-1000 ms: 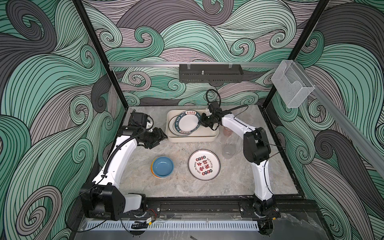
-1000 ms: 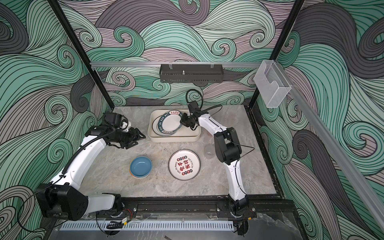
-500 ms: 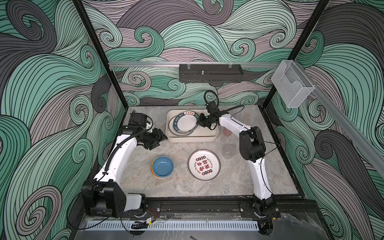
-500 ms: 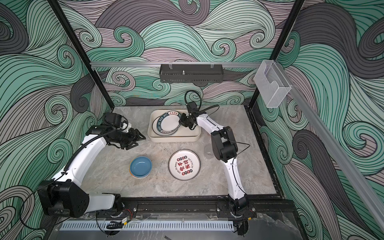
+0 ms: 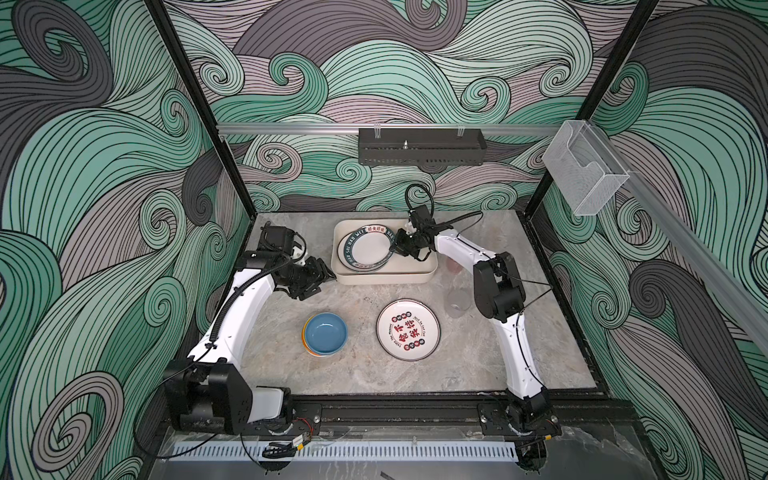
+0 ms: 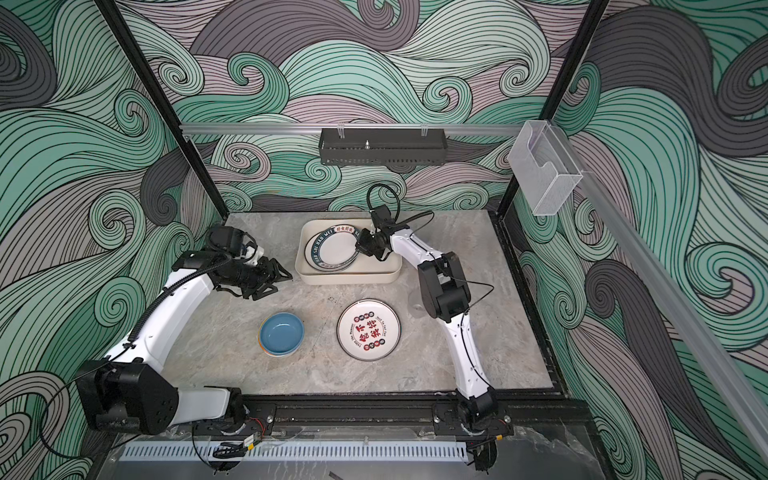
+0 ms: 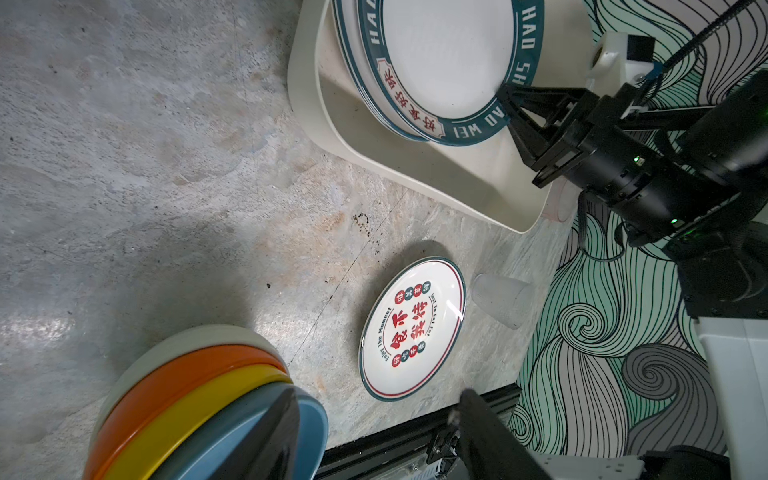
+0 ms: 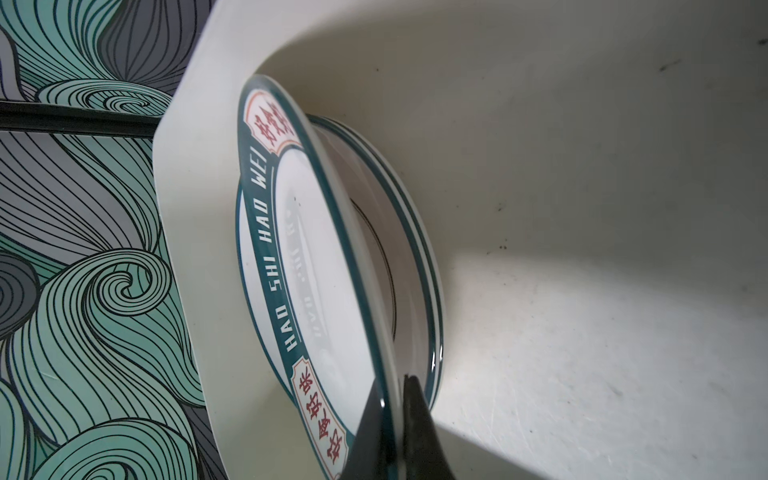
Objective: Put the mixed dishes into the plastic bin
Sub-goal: 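Lower the green plates into the cream bin and open the right gripper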
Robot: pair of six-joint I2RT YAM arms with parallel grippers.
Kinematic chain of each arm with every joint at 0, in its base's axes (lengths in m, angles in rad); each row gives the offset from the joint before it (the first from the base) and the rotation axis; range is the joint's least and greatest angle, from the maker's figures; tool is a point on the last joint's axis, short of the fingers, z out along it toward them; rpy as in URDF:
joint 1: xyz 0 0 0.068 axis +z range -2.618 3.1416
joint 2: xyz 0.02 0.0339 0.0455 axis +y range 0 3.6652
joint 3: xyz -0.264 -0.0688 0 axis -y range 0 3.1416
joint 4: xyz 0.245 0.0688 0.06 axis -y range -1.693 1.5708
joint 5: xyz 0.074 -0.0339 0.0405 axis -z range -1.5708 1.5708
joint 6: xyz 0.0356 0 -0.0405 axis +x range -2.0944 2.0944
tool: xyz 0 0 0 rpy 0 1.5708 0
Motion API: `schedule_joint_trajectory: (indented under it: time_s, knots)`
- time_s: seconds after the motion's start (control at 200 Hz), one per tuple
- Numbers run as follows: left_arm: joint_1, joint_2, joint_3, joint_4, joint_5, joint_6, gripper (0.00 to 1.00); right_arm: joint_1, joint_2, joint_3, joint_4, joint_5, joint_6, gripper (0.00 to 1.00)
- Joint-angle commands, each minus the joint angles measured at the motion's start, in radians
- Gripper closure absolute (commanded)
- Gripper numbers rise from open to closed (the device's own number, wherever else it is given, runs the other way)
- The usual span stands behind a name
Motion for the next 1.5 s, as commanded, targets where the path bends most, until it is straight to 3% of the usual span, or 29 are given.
schedule_joint_trajectory:
  time_s: [0.0,0.085,0.39,0.871,1.311,1.496]
  knots:
    - [0.018,0.006,-0.006,-0.024,0.012,0.021,0.36,0.008,0.009,0.036,0.019,-0.017,0.005,1.0]
    - [0.021,0.003,-0.011,-0.024,0.012,0.02,0.36,0.011,0.015,0.032,0.014,-0.014,0.007,1.0]
    - [0.022,0.001,-0.019,-0.016,0.024,0.017,0.36,0.02,0.037,0.042,-0.033,0.002,-0.008,0.71]
    - [0.024,-0.009,-0.036,-0.005,0.037,0.008,0.36,0.048,0.053,0.136,-0.216,0.064,-0.116,0.58]
    - [0.02,-0.042,-0.035,-0.016,0.074,0.045,0.37,0.049,-0.219,-0.09,-0.238,0.147,-0.211,0.55]
    - [-0.004,-0.05,-0.034,-0.025,0.102,0.06,0.39,0.05,-0.372,-0.236,-0.204,0.129,-0.234,0.55]
